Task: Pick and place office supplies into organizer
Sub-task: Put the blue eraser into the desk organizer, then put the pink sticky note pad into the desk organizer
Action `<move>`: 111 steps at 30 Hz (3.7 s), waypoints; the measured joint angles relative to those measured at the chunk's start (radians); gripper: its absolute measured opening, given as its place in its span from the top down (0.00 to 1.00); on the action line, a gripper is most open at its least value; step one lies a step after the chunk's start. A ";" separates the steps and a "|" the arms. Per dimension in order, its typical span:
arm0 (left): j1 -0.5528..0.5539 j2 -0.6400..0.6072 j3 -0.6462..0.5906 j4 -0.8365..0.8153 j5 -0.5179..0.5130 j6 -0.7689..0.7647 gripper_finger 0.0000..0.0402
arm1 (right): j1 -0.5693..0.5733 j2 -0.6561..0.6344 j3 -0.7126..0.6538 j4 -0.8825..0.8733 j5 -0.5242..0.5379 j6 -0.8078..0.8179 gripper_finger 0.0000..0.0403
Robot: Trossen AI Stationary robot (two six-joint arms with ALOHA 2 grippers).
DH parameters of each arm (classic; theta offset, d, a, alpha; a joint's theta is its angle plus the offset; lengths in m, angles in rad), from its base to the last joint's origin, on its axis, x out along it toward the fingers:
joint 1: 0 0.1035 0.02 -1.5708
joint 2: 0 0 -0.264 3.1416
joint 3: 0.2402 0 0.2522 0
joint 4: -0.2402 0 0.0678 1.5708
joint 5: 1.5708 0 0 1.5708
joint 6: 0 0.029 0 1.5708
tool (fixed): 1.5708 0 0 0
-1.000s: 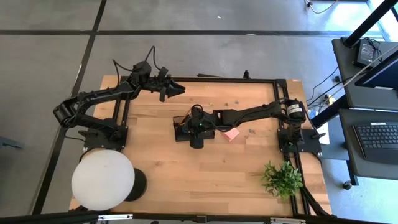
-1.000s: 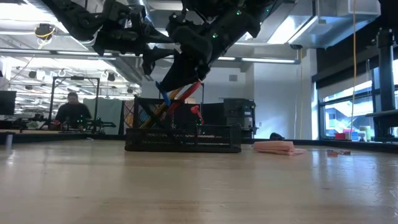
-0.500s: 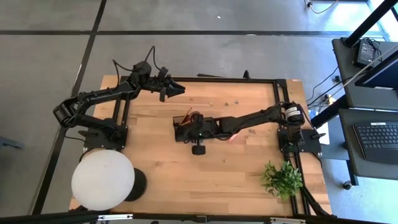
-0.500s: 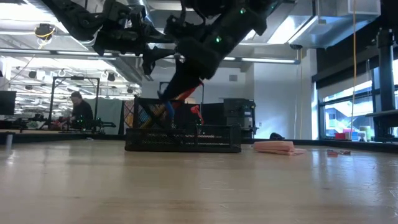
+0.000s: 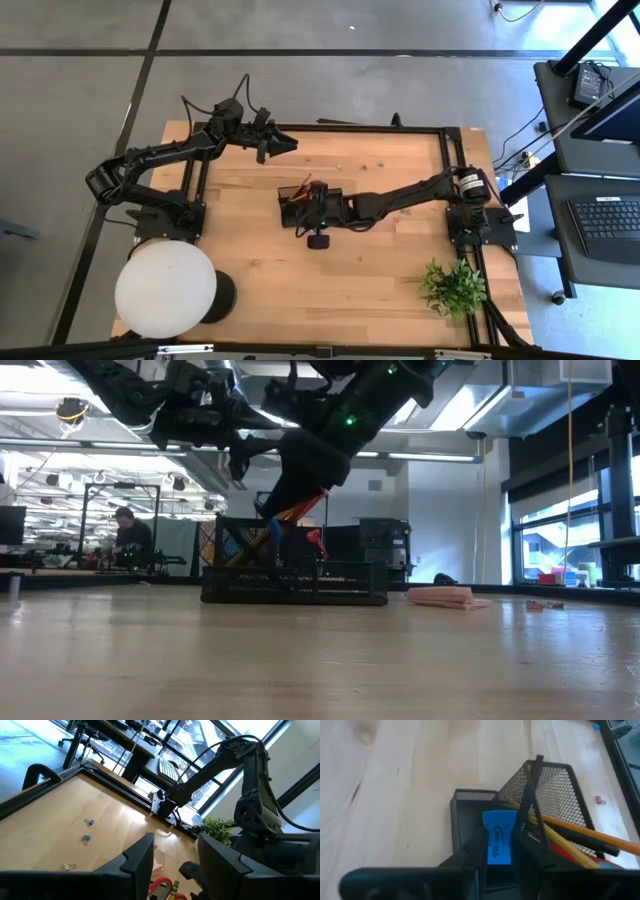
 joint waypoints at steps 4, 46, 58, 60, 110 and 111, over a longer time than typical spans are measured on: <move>0.000 0.000 0.000 -0.006 0.000 0.000 0.63 | 0.000 0.015 -0.004 0.003 0.001 -0.007 0.82; 0.000 0.001 0.000 -0.020 0.000 0.000 0.63 | -0.022 0.032 -0.008 0.020 -0.001 -0.007 0.81; 0.000 0.001 0.000 -0.020 0.000 0.000 0.63 | -0.022 0.032 -0.008 0.020 -0.001 -0.007 0.76; 0.000 0.001 0.000 -0.020 0.000 0.000 0.63 | -0.023 0.032 -0.008 0.020 -0.001 -0.003 0.71; 0.000 0.000 0.000 -0.043 0.000 0.000 0.63 | -0.104 -0.152 -0.056 -0.759 -0.219 0.710 0.59; 0.000 0.000 0.000 -0.043 0.000 0.000 0.63 | -0.107 -0.150 -0.079 -0.760 -0.219 0.727 0.59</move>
